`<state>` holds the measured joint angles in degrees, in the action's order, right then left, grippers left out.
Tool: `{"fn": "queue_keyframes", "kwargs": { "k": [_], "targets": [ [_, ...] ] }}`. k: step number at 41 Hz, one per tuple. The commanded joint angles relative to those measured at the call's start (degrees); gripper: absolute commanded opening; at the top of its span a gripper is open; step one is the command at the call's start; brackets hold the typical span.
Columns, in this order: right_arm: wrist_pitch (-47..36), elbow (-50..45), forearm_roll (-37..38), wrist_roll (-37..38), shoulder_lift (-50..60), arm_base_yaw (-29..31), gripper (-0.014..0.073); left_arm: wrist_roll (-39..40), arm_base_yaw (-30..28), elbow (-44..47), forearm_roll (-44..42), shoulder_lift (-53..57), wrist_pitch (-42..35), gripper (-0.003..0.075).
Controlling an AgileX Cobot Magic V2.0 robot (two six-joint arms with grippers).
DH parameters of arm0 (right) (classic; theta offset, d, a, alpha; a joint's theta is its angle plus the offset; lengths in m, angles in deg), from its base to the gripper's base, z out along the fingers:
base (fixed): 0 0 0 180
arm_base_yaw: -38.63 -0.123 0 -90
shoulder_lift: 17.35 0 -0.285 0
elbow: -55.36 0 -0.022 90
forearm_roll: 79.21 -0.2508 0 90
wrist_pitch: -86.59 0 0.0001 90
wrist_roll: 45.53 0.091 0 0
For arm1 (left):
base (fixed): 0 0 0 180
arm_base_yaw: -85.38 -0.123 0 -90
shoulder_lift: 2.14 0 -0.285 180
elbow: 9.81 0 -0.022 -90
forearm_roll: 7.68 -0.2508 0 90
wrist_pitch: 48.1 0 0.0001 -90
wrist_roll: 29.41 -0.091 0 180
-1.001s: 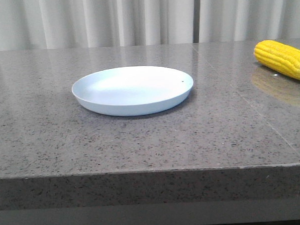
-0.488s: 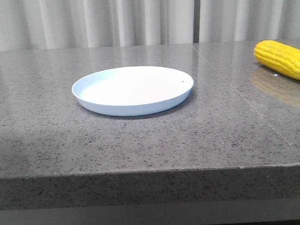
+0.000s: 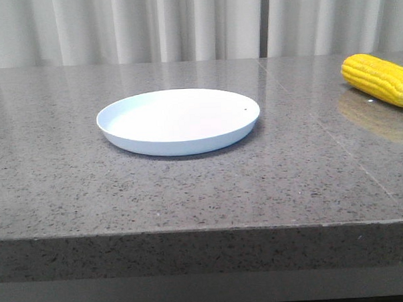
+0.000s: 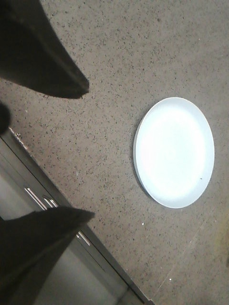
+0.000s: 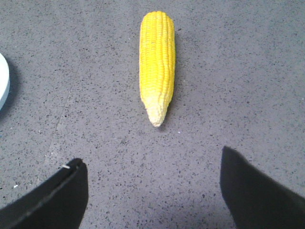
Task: Place corn on plate with both arms
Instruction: 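Move the right gripper above the yellow corn cob, then lower the right gripper and close it around the corn cob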
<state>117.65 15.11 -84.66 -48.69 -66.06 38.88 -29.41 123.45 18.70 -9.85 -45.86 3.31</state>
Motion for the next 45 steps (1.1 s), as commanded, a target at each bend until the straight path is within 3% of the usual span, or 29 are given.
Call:
{"fn": "queue_keyframes", "kwargs": {
  "k": [1, 17, 30, 45],
  "targets": [
    [-4.3, 2.0, -0.1, -0.4, -0.1, 0.1, 0.0594, 0.4, 0.5, -1.4, 0.5, -0.1, -4.5, 0.048],
    [1.4, 7.8, -0.1, -0.4, -5.0, 0.1, 0.0605, 0.4, 0.5, -1.4, 0.5, -0.1, -4.5, 0.048],
    [15.4, 24.9, -0.1, -0.4, -23.3, 0.1, 0.0636, 0.4, 0.5, -1.4, 0.5, -0.1, -4.5, 0.048],
    [16.3, 43.0, 2.6, -0.4, -43.0, 0.1, 0.0636, 0.4, 0.5, -1.4, 0.5, -0.1, -4.5, 0.048]
  ]
}}
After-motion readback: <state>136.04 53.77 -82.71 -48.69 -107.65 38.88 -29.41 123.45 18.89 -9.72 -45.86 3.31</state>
